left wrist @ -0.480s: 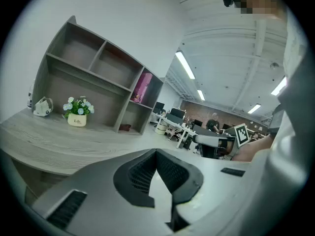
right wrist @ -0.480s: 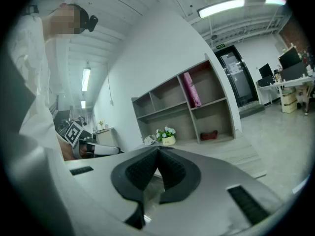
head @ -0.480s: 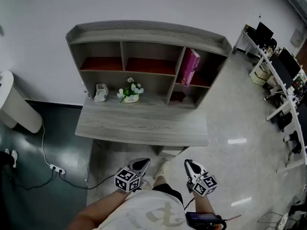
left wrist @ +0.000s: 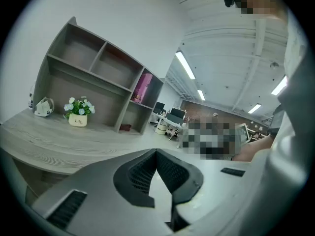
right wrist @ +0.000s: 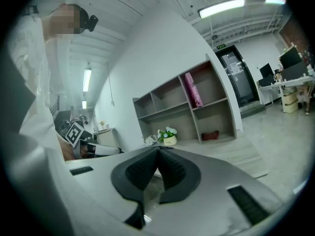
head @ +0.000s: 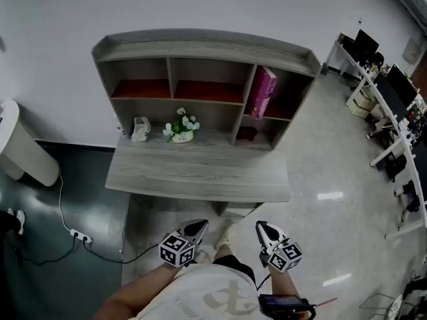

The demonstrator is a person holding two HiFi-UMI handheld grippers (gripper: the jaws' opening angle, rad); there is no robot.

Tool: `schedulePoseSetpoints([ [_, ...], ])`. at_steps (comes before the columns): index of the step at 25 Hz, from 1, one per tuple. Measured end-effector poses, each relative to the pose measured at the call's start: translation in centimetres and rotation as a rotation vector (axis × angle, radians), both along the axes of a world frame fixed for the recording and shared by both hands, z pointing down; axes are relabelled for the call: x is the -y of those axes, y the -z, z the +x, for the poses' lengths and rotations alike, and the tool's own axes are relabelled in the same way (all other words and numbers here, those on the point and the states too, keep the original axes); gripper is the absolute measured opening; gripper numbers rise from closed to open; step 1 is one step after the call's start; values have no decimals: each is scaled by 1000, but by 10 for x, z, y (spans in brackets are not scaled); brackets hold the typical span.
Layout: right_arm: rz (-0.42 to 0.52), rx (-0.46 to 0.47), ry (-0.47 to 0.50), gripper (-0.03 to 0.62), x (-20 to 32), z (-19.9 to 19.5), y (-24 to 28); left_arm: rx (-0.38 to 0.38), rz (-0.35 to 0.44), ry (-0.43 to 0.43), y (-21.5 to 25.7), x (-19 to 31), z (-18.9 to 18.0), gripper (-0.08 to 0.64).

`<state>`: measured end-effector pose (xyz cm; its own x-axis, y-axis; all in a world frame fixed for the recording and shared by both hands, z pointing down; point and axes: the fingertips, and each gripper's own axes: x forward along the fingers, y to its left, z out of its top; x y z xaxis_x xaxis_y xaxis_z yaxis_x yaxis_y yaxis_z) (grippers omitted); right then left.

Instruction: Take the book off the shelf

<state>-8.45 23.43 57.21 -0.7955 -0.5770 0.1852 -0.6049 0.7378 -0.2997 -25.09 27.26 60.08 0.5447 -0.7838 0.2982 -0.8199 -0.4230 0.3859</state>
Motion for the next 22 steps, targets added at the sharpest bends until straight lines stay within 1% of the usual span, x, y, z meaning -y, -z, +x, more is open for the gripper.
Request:
schedulePoseSetpoints([
  [12,-10,0,-39,3,-3,15,0,-10,-2,-27,0,0,14,2],
  [17,-17,-13,-78,3,-4,29,-1,-25,-3,-54,-3,4,27,2],
  [22,-34,-34,-133,3,-7,52,-3,-41,-5,-101,-3,9,48,2],
])
